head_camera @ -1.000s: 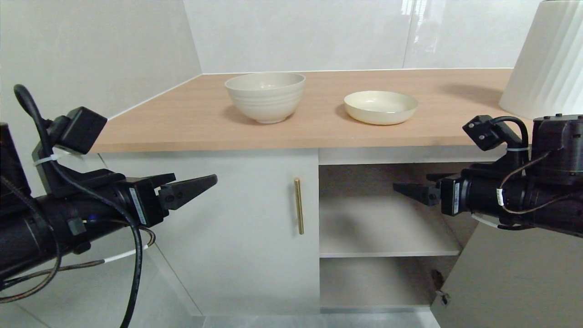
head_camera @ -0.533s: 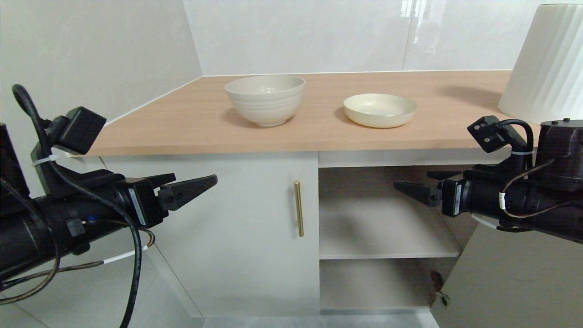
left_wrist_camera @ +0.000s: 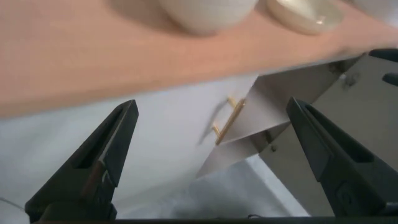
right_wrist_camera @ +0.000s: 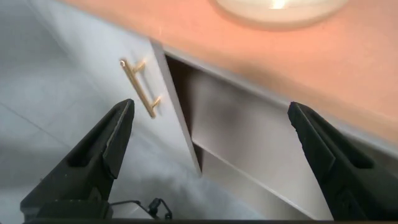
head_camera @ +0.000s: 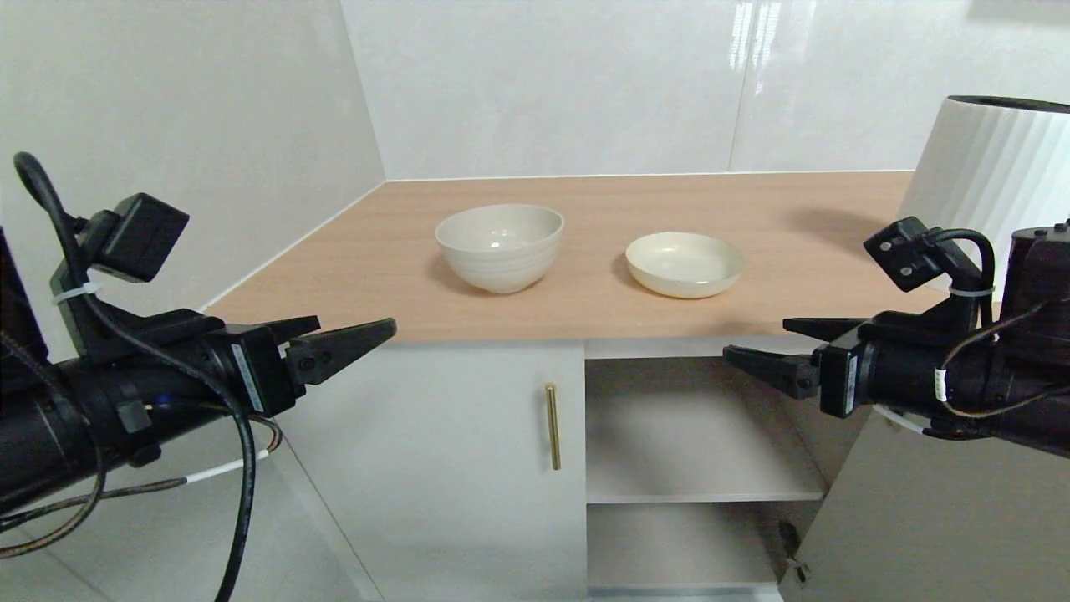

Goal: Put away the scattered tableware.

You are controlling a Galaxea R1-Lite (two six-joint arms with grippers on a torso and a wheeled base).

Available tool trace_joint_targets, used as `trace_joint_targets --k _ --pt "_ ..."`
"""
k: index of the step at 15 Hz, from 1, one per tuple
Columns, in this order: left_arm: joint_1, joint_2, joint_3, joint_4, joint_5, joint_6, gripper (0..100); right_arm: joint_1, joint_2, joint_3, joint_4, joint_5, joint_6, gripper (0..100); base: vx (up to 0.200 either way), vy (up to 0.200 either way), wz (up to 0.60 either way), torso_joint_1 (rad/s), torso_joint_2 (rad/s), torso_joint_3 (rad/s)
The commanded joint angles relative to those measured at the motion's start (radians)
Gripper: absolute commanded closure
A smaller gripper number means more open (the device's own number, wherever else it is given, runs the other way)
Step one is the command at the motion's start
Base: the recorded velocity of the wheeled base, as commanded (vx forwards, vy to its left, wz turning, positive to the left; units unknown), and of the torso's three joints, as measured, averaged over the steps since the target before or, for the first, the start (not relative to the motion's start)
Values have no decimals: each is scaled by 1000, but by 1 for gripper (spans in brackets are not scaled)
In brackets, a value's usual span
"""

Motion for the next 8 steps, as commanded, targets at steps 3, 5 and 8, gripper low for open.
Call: trace_joint_targets --k 3,5,8 --pt "-1 5 0 2 1 -1 0 1 -3 1 1 -1 -1 0 0 0 0 264 -455 -286" --pt "1 15 -1 2 1 -1 0 1 2 1 1 -1 -1 0 0 0 0 220 -476 -271" --pt "1 30 -6 -1 1 -1 0 1 8 -2 1 -3 -2 0 0 0 0 217 -478 -269"
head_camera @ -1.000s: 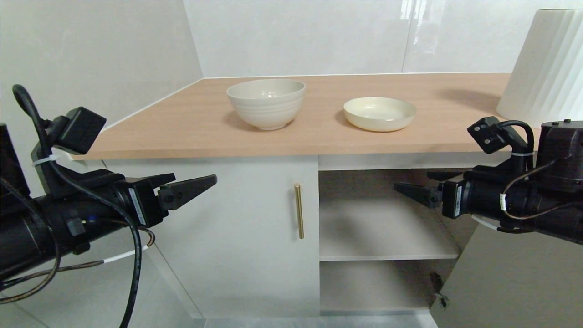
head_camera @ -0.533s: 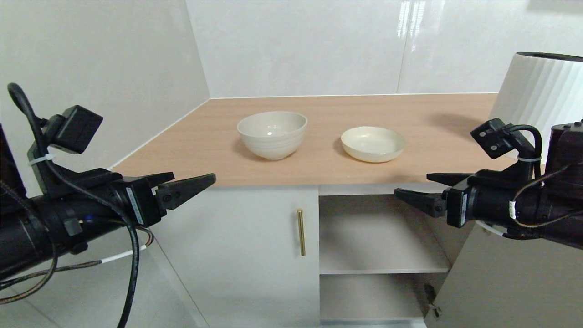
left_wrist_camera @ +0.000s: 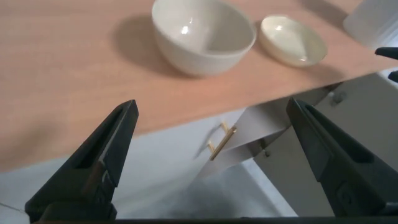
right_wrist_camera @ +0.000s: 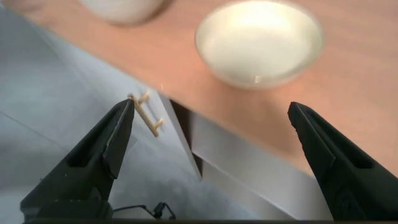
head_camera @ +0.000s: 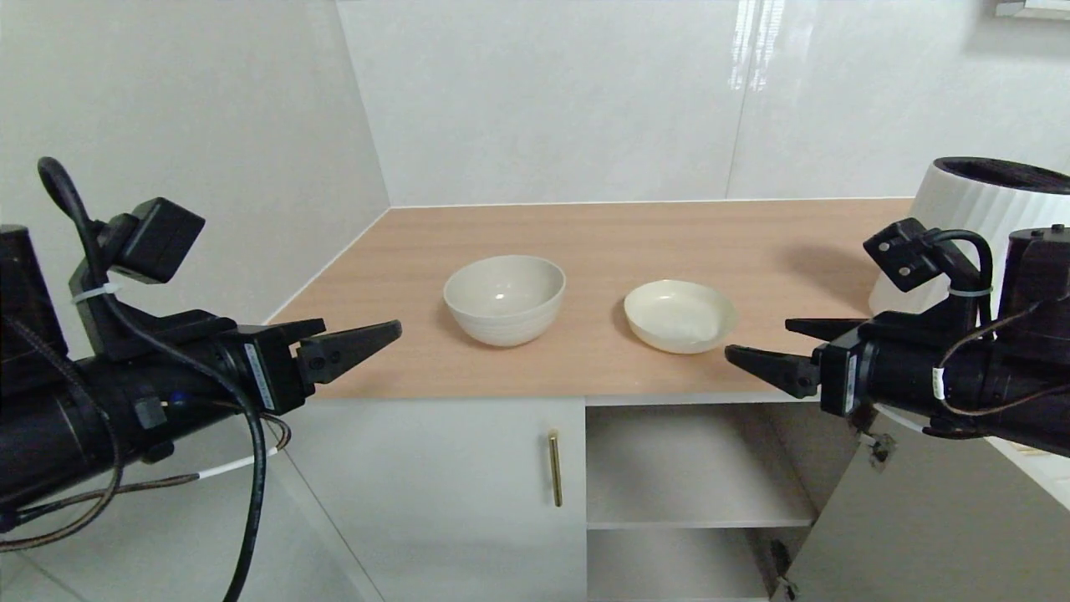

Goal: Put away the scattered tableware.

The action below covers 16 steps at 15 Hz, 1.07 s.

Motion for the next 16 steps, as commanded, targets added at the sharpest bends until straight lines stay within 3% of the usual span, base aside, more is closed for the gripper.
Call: trace_joint_targets --k 1,4,6,7,9,10,11,12,13,15,16 --pt "0 20 -10 -1 -1 0 0 1 8 -3 0 -1 -5 0 0 0 0 217 -496 -276" --pt "0 44 -71 14 -46 -2 0 -9 29 -6 -3 -6 -48 0 0 0 0 229 -502 -273" --pt "0 55 -143 88 -54 -6 0 -10 58 -22 -46 -16 -48 0 0 0 0 102 -234 -117" --pt "0 81 -240 203 -55 -8 0 -15 107 -73 -95 -88 -46 0 0 0 0 41 -90 -51" --pt "0 187 -453 378 -30 -8 0 -19 192 -213 -32 -245 -46 0 0 0 0 0 0 0" --pt "0 201 -484 412 -20 -9 0 -19 198 -231 6 -262 -45 0 0 0 0 0 0 0" --pt "0 242 -560 537 19 -43 0 -24 200 -300 179 -283 0 0 0 0 0 0 0 0" --pt "0 300 -611 586 35 -74 0 -30 206 -374 297 -285 73 0 0 0 0 0 0 0" --pt "0 372 -660 613 94 -118 0 -30 219 -452 429 -288 167 0 0 0 0 0 0 0" --pt "-40 471 -711 614 190 -220 0 -29 233 -506 543 -288 227 0 0 0 0 0 0 0" --pt "-44 501 -720 614 224 -224 0 -29 238 -506 541 -291 228 0 0 0 0 0 0 0"
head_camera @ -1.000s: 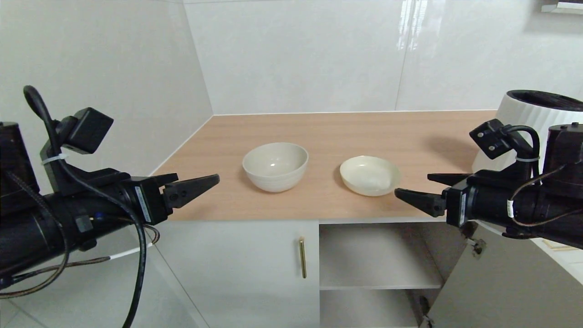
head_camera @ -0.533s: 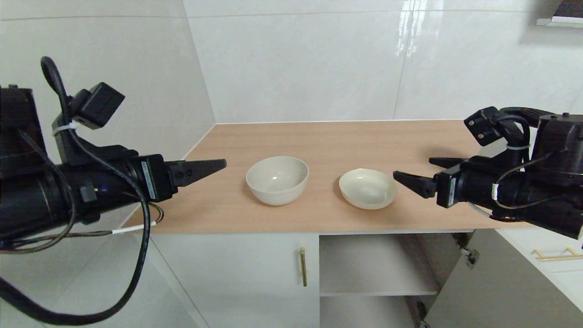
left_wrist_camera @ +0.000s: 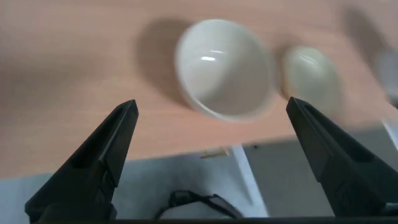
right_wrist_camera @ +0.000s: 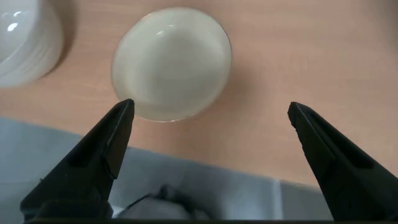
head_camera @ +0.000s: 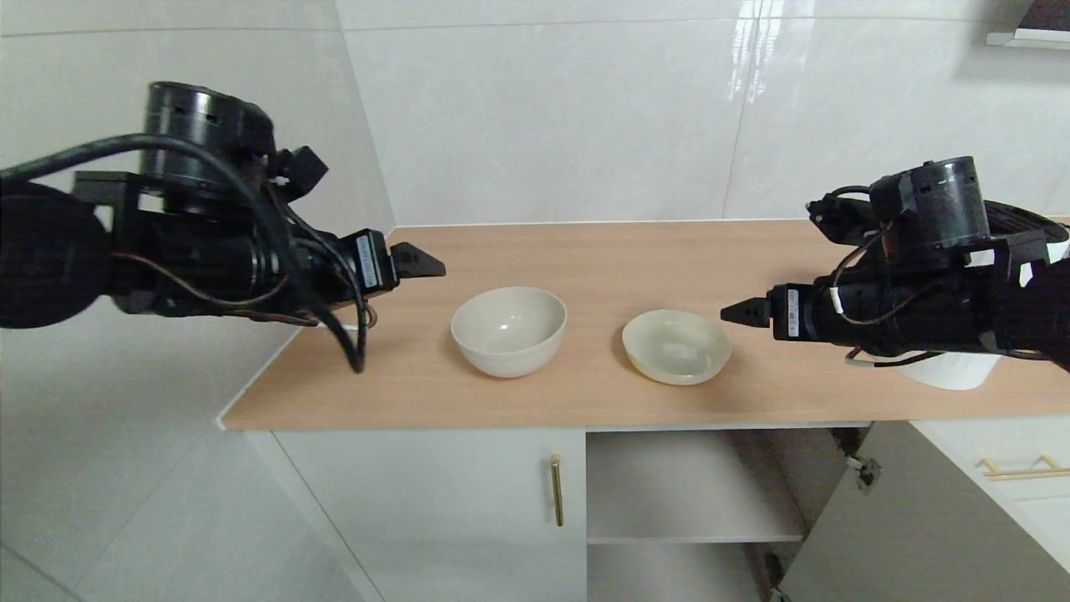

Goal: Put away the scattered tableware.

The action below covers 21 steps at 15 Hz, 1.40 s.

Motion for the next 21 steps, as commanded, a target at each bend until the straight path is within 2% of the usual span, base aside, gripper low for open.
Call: trace_joint_targets --k 1,6,13,14,21 --pt "-26 151 -51 8 71 -29 0 0 25 -26 4 -1 4 0 0 0 0 0 0 0" --pt "-66 260 -92 4 172 -30 0 4 25 -21 3 -14 4 0 0 0 0 0 0 0" --pt "-66 334 -135 3 175 -32 0 4 25 -21 3 -14 6 0 0 0 0 0 0 0" --pt "-66 337 -137 3 173 -32 100 4 25 -21 3 -14 6 0 0 0 0 0 0 0" --pt "-67 259 -124 4 170 -69 100 4 47 -27 3 -22 4 0 0 0 0 0 0 0"
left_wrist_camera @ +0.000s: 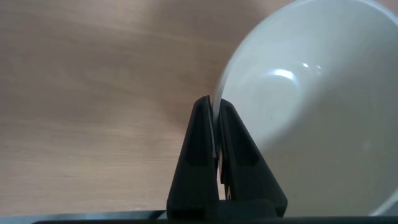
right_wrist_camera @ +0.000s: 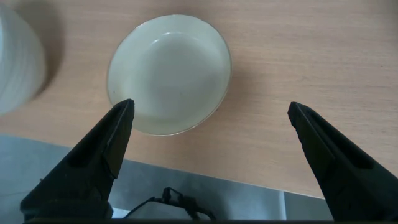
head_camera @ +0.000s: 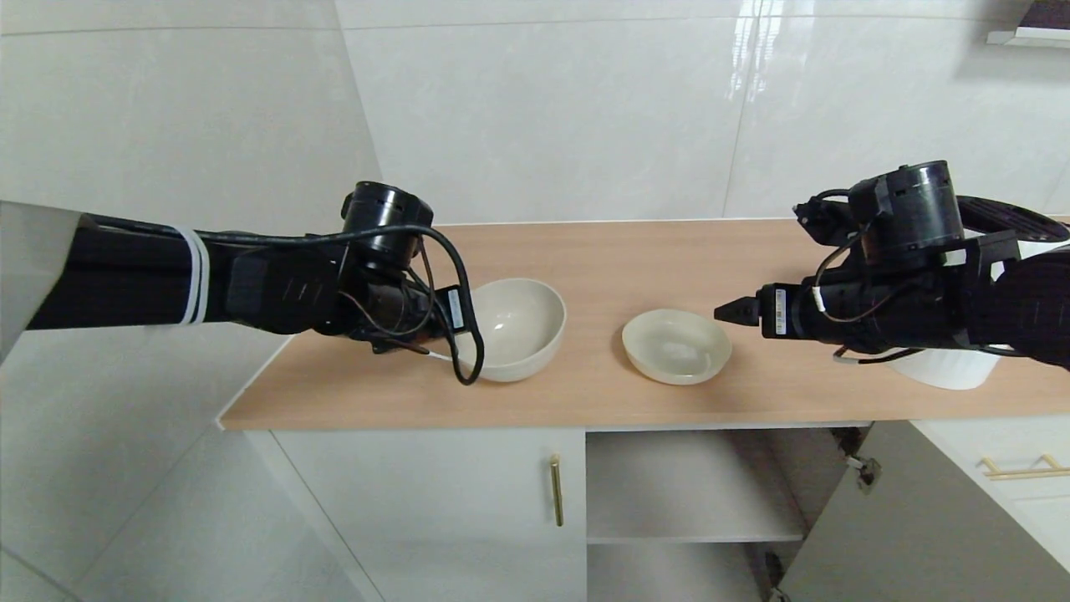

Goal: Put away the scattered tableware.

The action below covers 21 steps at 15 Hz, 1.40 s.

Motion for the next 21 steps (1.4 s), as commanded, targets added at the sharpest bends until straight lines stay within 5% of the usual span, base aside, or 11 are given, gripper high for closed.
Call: trace_joint_targets --k 1,6,14,15,21 --pt "-6 -90 17 -1 -7 -26 100 1 20 -2 0 -6 -2 0 0 0 0 0 0 0" --pt "-18 -325 105 -4 -146 -30 100 1 168 -57 0 -174 -2 0 0 0 0 0 0 0" --pt "-44 -348 119 -3 -159 -30 100 1 250 -90 -34 -179 1 0 0 0 0 0 0 0" --pt "-48 -346 123 -4 -159 -30 100 -1 256 -90 -40 -179 1 100 0 0 0 0 0 0" --pt "-54 -349 125 -4 -159 -30 100 1 285 -93 -45 -178 1 100 0 0 0 0 0 0"
